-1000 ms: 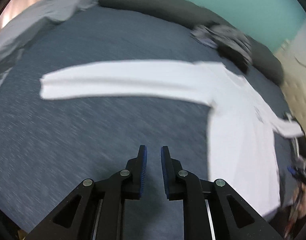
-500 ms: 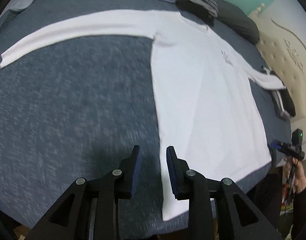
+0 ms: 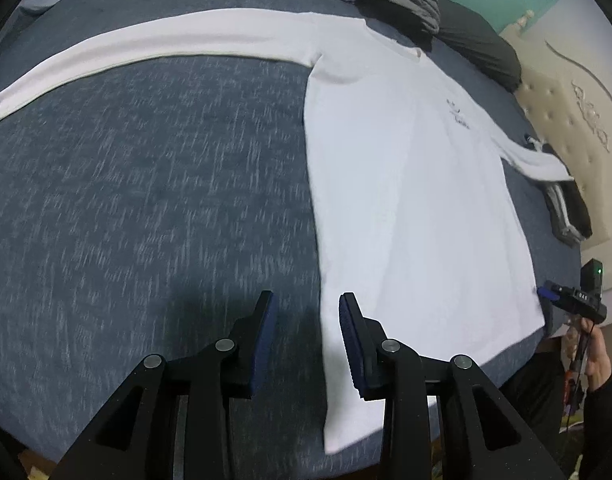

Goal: Fold clothes

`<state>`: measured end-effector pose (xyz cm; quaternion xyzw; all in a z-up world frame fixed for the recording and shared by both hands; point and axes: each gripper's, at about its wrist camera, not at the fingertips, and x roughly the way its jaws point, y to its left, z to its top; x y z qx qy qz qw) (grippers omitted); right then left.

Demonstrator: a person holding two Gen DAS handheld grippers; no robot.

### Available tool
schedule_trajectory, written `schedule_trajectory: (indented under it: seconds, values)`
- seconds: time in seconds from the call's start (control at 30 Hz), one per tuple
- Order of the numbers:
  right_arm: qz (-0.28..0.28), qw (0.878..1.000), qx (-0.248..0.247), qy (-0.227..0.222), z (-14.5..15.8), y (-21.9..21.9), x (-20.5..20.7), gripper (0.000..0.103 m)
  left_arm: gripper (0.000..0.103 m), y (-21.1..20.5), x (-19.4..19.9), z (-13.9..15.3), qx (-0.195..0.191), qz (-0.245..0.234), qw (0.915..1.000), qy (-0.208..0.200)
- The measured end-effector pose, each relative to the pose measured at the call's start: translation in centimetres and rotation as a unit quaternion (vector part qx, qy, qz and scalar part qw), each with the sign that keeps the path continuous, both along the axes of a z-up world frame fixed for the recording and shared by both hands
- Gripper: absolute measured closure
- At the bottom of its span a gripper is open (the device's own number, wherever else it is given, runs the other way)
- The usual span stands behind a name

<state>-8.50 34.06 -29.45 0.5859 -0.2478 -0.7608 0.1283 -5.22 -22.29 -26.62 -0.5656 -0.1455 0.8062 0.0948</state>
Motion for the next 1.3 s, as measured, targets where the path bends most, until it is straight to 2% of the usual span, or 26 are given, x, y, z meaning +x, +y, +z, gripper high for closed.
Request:
schedule_trajectory:
  seconds: [0.3,0.5,0.7,1.03,1.07,1.1,1.13,1.23,1.27,1.3]
  values:
    - [0.004,0.999,0.003,0.046,1.0,0.1,-5.7,0.047,0.068,0.8,-6.9,-1.2,0.003,0.012,0.9999,0.011]
    - [0.013,0.998,0.009,0.054,0.2,-0.2,-11.0,0.047,0.068,0.8,-11.8,-2.2,0.017,0.028,0.9993,0.017]
    - [0.017,0.998,-0.001,0.059,-0.8,-0.2,-14.4,0.047,0.068,0.1,-16.2,-3.1,0.034,0.042,0.9983,0.020]
    - [0.026,0.997,-0.003,0.067,-2.0,-0.9,-19.0,0.048,0.068,-0.4,-19.7,-4.7,0.032,0.049,0.9980,0.022]
    - [0.027,0.997,-0.001,0.069,-1.9,-0.9,-19.1,0.050,0.068,-0.4,-19.9,-4.7,0.032,0.048,0.9981,0.025]
    - [0.027,0.997,0.001,0.071,-1.9,-0.9,-19.1,0.058,0.068,-0.3,-20.1,-4.8,0.031,0.046,0.9981,0.027]
    - [0.027,0.997,0.003,0.072,-1.9,-1.0,-19.2,0.071,0.068,-0.2,-20.2,-4.8,0.030,0.043,0.9982,0.028]
    - [0.028,0.997,0.008,0.078,-1.8,-1.0,-19.3,0.088,0.069,0.1,-20.3,-4.9,0.030,0.035,0.9984,0.032]
    - [0.029,0.996,0.010,0.080,-1.8,-1.0,-19.3,0.098,0.070,0.3,-20.3,-4.8,0.032,0.031,0.9984,0.034]
    - [0.029,0.996,0.012,0.082,-1.8,-1.0,-19.3,0.100,0.080,0.5,-20.3,-4.8,0.033,0.027,0.9985,0.034]
